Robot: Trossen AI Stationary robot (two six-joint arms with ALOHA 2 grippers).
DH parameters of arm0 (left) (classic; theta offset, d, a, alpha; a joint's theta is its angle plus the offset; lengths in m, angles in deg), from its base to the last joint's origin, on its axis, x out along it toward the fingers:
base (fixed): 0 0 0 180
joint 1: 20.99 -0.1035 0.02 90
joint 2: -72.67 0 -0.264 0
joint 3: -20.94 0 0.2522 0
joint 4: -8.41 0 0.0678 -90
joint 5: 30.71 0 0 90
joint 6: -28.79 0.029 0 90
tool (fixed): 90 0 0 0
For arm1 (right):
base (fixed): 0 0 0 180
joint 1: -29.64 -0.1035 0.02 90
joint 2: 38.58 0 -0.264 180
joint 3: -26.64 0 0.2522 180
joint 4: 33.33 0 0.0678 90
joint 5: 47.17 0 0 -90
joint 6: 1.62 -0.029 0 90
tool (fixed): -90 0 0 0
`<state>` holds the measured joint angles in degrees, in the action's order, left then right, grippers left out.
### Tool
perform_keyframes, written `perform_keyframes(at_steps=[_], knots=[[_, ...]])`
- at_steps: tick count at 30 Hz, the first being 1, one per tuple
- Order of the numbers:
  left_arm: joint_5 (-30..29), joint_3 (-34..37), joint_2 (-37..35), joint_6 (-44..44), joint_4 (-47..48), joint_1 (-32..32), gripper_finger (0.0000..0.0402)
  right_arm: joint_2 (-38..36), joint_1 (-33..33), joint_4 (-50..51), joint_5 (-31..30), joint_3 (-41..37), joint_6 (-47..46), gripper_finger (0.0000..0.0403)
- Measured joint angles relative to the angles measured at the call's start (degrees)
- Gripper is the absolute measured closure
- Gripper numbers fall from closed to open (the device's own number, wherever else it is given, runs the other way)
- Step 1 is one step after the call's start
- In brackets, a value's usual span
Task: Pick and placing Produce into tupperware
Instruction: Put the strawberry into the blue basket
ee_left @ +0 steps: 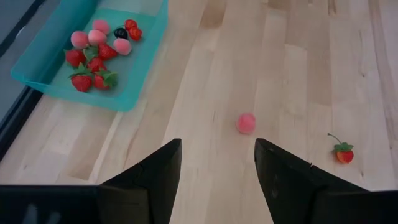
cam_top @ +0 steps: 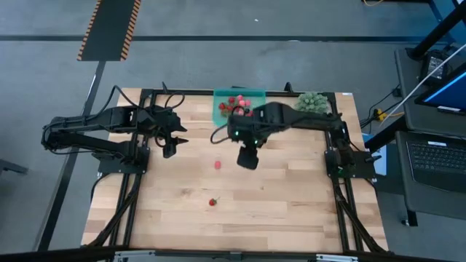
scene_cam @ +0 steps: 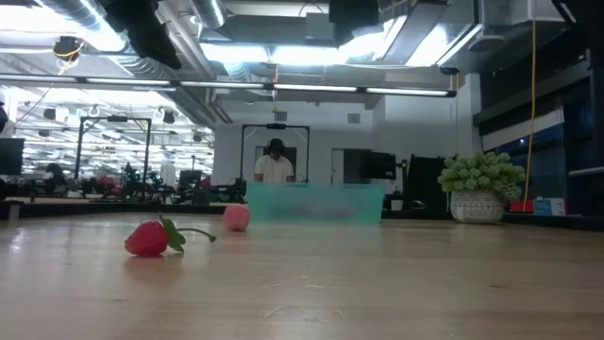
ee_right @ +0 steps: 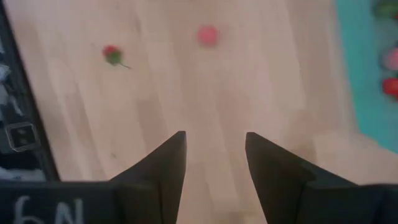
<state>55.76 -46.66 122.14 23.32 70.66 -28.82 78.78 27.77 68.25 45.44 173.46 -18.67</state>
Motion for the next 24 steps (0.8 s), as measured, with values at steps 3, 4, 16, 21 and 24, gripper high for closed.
perform_keyframes(at_steps=[3, 4, 16, 21, 24], knots=[[0.0, 0.0, 0.0, -0.14, 0.71, -0.01, 0.0206, 0.6, -2.44, -2.79, 0.04, 0.0, -2.3, 0.0234], [0.0, 0.0, 0.0, -0.15, 1.2, 0.0, 0.0206, 1.02, -3.14, -3.66, 0.0, 0.0, -2.22, 0.0234], [0.0, 0.0, 0.0, -0.5, 2.91, 0.0, 0.0206, 5.21, -7.29, -12.78, -4.3, -0.04, -0.84, 0.0224], [0.0, -0.02, -0.02, -1.09, 4.7, 0.0, 0.0206, 8.1, -6.76, -13.83, -5.93, -0.04, -3.92, 0.0173], [0.0, 0.41, -1.9, -5.11, 10.14, 0.02, 0.0206, 9.2, -6.48, -11.52, -6.02, -0.07, -5.21, 0.015]])
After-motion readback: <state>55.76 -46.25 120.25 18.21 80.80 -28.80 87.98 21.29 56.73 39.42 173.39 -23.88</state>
